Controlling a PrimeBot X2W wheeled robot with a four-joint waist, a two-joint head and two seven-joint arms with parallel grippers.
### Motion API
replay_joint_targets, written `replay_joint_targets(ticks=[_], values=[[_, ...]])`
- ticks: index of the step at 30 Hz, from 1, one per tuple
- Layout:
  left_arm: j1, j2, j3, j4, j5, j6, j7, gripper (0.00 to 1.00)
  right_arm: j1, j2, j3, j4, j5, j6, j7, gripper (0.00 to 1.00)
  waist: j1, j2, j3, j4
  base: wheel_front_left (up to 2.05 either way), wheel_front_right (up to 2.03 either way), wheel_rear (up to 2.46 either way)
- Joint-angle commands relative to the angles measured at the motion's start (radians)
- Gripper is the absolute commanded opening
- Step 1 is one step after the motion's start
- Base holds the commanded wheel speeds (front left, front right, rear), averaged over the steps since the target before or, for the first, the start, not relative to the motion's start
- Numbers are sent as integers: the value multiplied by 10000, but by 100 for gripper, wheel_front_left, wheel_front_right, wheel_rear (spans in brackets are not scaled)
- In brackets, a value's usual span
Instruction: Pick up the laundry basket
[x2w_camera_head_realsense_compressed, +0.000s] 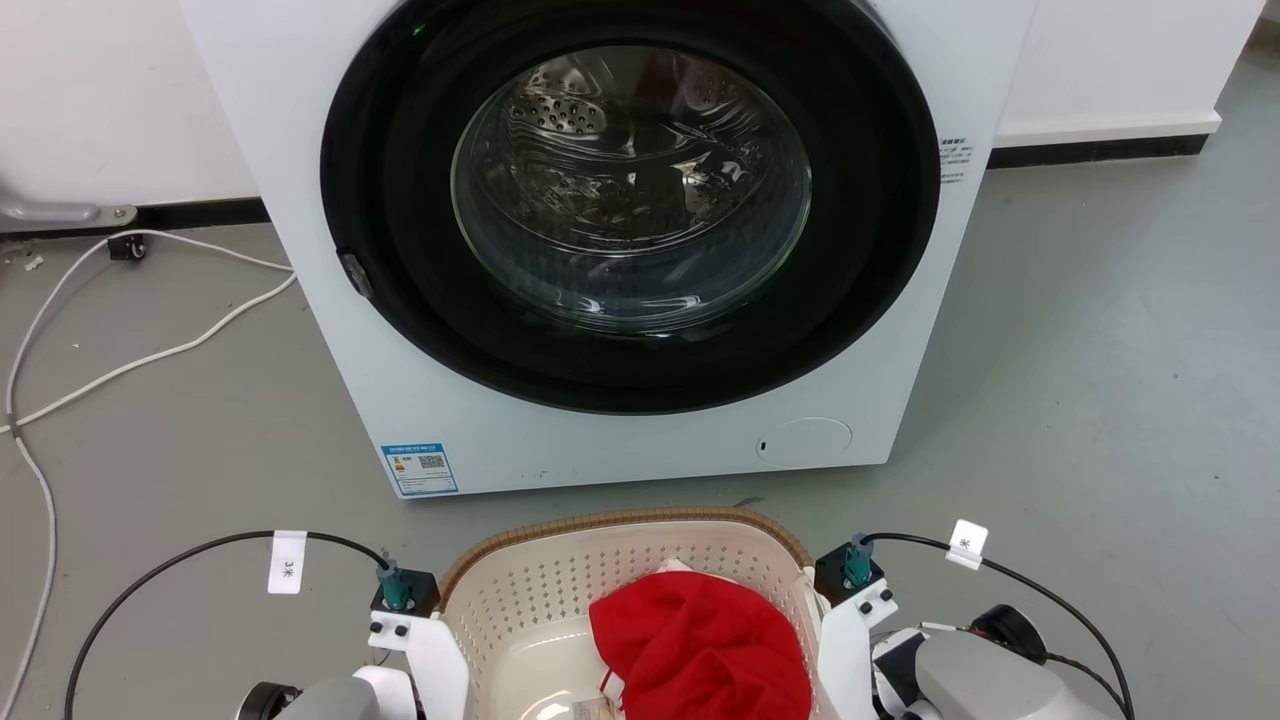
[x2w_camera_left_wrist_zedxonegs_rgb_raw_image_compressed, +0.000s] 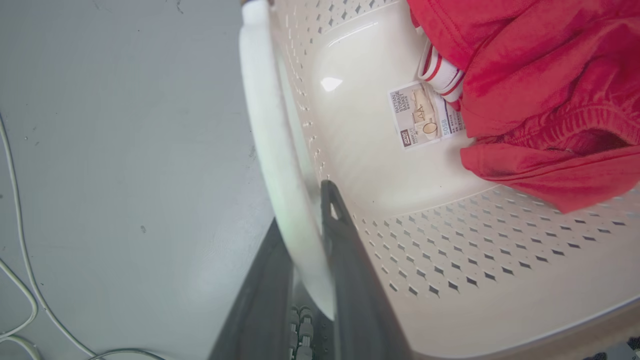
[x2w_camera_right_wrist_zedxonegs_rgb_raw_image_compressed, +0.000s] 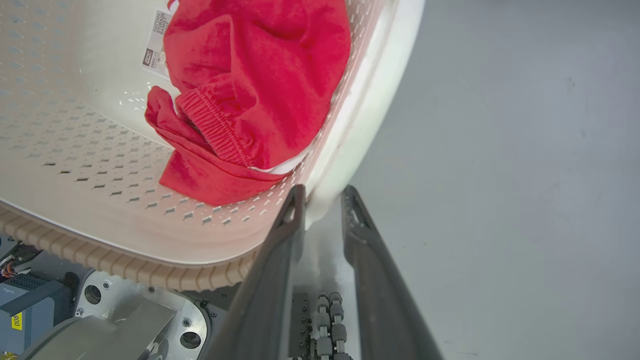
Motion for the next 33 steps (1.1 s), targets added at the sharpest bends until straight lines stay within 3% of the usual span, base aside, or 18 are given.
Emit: replay_joint_targets(ticks=[1, 33], values=[[-140, -42, -99, -35, -44, -30, -74, 0, -149, 94, 48, -53, 27, 0, -2, 0, 0, -1, 8, -8, 0, 0, 0], [-415, -36, -1159, 237, -1032, -32, -437, 0, -190, 51, 133, -77, 4, 0, -120, 0, 0, -1, 76, 3, 0, 0, 0]])
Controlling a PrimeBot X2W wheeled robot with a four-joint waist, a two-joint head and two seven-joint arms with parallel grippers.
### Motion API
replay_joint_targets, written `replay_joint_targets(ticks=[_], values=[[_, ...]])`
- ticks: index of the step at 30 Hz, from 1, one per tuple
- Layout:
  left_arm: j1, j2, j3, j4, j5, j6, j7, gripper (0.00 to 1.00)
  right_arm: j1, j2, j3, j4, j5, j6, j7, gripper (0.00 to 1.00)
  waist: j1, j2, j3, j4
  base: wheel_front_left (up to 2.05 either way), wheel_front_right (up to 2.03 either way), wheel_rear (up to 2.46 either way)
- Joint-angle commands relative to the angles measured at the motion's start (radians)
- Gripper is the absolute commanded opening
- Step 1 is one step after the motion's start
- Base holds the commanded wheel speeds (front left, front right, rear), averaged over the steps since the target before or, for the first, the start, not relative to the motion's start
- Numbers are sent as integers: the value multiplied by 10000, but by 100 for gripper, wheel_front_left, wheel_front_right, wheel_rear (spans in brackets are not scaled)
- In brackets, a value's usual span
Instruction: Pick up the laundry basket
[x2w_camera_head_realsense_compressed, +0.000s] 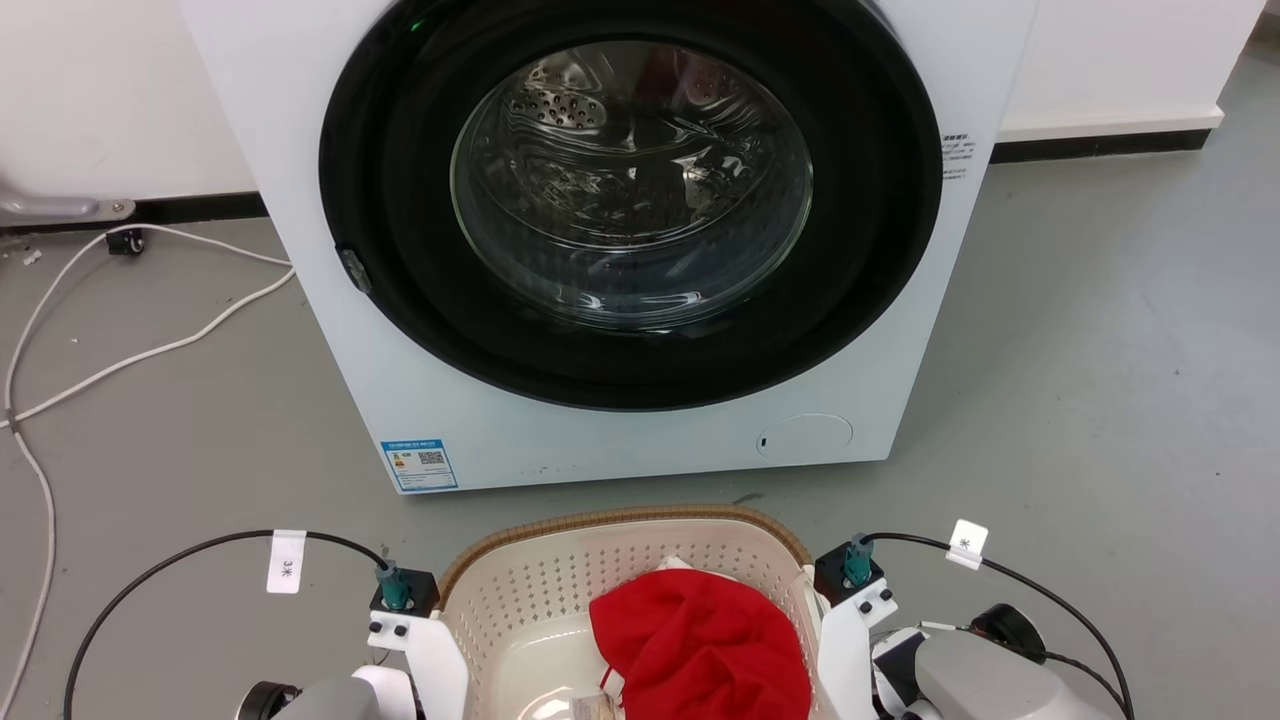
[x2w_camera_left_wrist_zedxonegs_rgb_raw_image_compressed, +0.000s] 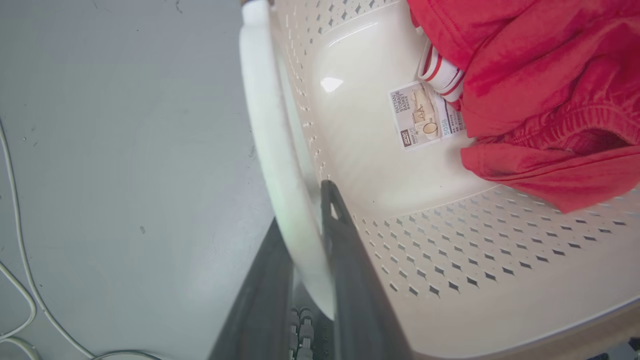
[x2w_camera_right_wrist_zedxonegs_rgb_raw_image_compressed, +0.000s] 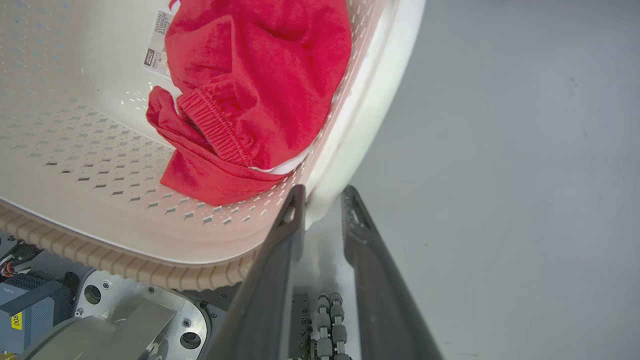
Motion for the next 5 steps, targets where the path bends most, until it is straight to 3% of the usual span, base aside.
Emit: replay_joint_targets(ticks=[1, 5], values=[[-190, -60, -60, -42, -23, -34, -88, 0, -173, 56, 50, -70, -58, 0, -66, 0, 0, 0, 9, -2, 0, 0, 0], [-214, -52, -131, -24, -90, -34, -125, 0, -183, 52, 52, -75, -67, 0, -81, 0, 0, 0, 20, -3, 0, 0, 0]])
